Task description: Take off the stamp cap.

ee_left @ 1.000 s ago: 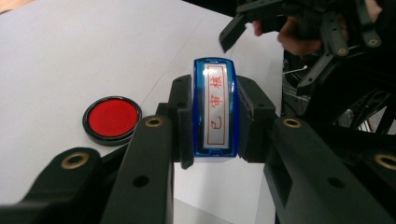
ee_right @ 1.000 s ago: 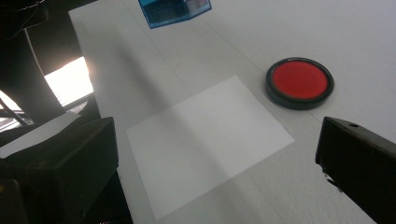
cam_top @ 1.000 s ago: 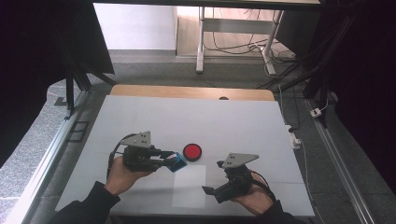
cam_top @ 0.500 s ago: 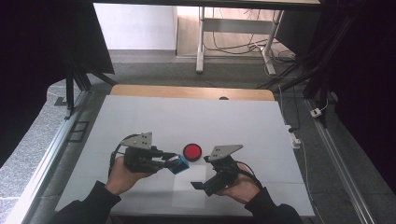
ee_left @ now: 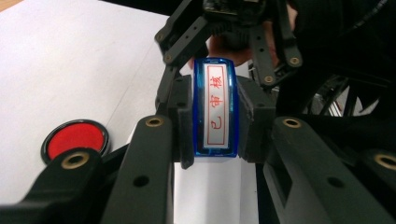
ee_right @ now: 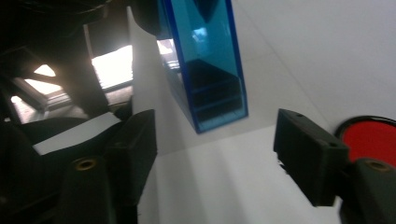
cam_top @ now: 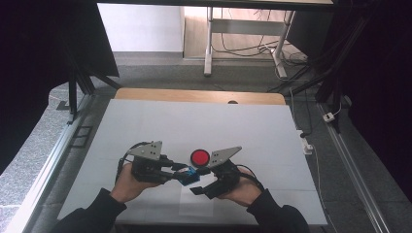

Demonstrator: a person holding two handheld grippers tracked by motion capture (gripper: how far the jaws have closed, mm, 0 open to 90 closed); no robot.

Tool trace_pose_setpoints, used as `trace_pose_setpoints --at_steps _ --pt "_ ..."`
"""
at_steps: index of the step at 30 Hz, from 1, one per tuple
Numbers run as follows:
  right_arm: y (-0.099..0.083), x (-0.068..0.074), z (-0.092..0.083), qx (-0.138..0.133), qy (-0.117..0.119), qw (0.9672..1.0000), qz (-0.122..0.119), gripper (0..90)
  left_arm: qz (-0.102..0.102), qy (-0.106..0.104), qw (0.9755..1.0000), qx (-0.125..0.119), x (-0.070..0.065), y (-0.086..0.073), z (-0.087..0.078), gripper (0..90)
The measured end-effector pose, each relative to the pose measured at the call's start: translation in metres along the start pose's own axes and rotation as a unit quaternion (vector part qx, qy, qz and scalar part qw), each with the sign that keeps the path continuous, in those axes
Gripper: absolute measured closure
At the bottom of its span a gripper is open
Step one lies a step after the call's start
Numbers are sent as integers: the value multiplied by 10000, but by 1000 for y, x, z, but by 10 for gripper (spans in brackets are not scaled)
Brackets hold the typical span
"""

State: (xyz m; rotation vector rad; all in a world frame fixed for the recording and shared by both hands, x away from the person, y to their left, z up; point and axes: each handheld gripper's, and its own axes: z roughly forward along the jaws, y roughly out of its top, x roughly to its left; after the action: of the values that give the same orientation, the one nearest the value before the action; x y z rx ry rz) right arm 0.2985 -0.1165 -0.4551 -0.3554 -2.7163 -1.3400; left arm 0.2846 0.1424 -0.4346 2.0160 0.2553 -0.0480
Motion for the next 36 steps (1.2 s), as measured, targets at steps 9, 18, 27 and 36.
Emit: trace_pose_setpoints --at_steps 9,18,27,36 --pt "3 1 3 -49 241 9995 -200 526 163 -211 9996 -78 0 -1 1 707" --pt "5 3 3 -74 427 9983 -387 651 251 -331 9990 -139 0 -2 1 707" --pt "7 3 1 -135 639 9977 -182 690 379 -414 9980 -308 0 -4 -1 708" --pt "6 -1 2 -48 743 9970 189 693 628 -146 9978 -158 -6 0 -2 710"
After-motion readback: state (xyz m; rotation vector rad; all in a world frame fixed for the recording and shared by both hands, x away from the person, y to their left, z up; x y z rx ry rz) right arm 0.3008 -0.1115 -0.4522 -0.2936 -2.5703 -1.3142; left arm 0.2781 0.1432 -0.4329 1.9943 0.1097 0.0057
